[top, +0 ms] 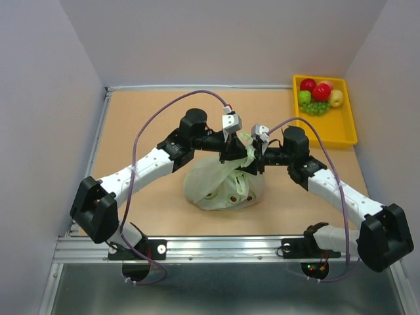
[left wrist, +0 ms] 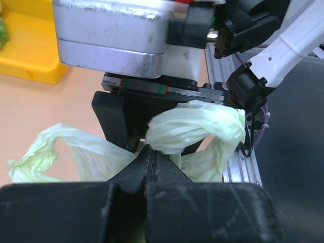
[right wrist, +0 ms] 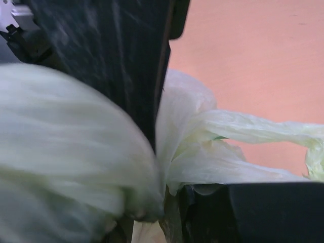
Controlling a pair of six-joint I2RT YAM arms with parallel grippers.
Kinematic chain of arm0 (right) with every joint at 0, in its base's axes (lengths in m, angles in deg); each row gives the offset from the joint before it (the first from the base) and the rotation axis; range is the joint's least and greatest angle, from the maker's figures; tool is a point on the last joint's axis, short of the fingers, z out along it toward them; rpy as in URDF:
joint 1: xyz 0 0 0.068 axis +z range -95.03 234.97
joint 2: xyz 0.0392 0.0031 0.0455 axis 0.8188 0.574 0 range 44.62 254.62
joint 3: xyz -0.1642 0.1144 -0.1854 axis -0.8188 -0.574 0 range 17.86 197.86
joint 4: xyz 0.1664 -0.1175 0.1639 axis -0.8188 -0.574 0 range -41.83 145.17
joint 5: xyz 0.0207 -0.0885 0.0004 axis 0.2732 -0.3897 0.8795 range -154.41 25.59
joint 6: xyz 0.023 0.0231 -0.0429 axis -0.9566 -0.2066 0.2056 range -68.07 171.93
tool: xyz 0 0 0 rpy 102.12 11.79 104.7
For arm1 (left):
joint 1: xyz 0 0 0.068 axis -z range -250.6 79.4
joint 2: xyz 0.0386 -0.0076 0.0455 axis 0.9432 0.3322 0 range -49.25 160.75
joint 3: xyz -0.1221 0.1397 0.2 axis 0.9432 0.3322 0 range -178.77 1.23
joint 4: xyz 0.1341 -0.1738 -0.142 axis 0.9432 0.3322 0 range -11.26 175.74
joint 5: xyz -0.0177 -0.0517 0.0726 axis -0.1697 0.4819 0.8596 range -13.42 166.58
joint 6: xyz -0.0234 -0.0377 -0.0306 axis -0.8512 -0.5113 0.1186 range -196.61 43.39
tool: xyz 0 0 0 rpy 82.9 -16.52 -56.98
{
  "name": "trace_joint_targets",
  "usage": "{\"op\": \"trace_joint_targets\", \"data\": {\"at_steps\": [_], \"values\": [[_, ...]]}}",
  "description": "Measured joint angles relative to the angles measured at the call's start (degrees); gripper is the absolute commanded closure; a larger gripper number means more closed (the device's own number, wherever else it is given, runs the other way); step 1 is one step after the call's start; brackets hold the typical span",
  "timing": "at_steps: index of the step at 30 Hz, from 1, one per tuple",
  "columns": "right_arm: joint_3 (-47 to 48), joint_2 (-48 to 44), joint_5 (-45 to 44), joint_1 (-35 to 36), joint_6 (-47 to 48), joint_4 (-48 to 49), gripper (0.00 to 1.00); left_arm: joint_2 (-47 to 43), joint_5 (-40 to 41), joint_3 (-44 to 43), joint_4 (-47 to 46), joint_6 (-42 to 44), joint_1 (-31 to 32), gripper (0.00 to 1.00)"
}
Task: Place the fake fruits into the plastic bag and tie a complex knot
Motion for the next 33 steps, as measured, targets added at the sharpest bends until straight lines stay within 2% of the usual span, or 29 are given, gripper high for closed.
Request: {"op": "trace_joint_targets", "data": {"at_steps": [2,3,4,5,6,8,10,13,18,23,24,25,30,31,33], "values": [[0.0,0.1,0.6,0.1,0.0,0.2,0.90,1.2,0.6,0.0,-0.7,-0.5,0.2,1.00],[0.0,0.1,0.9,0.0,-0.1,-0.4,0.97,1.8,0.1,0.0,-1.2,-0.5,0.1,0.97],[0.0,0.2,1.1,0.0,-0.2,-0.9,0.99,2.2,-0.1,-0.1,-1.3,-0.5,0.1,0.94],[0.0,0.2,1.2,-0.2,0.0,-1.1,1.00,2.3,-0.2,-0.1,-1.3,-0.5,0.0,0.89],[0.0,0.2,1.0,-0.2,0.0,-1.1,1.00,2.4,-0.2,-0.3,-1.1,-0.5,0.0,0.78],[0.0,0.1,0.9,-0.3,0.2,-0.7,1.00,2.4,-0.3,-1.0,-0.2,-0.1,-0.1,0.67],[0.0,-0.2,0.9,-0.2,0.7,-0.4,1.00,2.4,-1.0,-1.6,0.5,-0.2,-1.1,0.58],[-0.3,-0.7,0.5,-0.1,2.1,-0.3,1.00,0.7,-2.9,-1.6,1.7,-1.0,-3.5,0.50],[-0.3,-1.8,0.9,0.1,5.1,0.7,1.00,-5.1,-1.8,-1.7,3.6,-0.8,-13.3,0.42],[-0.3,-2.3,2.0,0.1,8.5,0.8,1.00,-6.6,-0.9,-3.2,5.9,0.5,-16.6,0.40],[-0.3,-2.3,2.2,0.1,9.2,0.8,1.00,-6.0,-1.0,-4.2,6.5,0.7,-16.6,0.39],[-0.3,-2.5,2.5,0.1,10.8,0.6,1.00,-4.9,-1.5,-5.0,6.8,0.6,-16.6,0.34],[-0.3,-3.4,4.1,0.1,19.7,-1.8,1.00,3.8,-4.5,-10.1,7.7,-2.4,-16.3,0.32],[-0.3,-3.4,4.3,0.1,21.8,-2.5,0.99,5.5,-5.2,-10.9,7.8,-3.3,-16.3,0.24],[-0.3,-3.4,4.9,0.1,25.7,-4.4,1.00,8.9,-6.7,-12.7,7.8,-5.3,-15.8,0.24]]}}
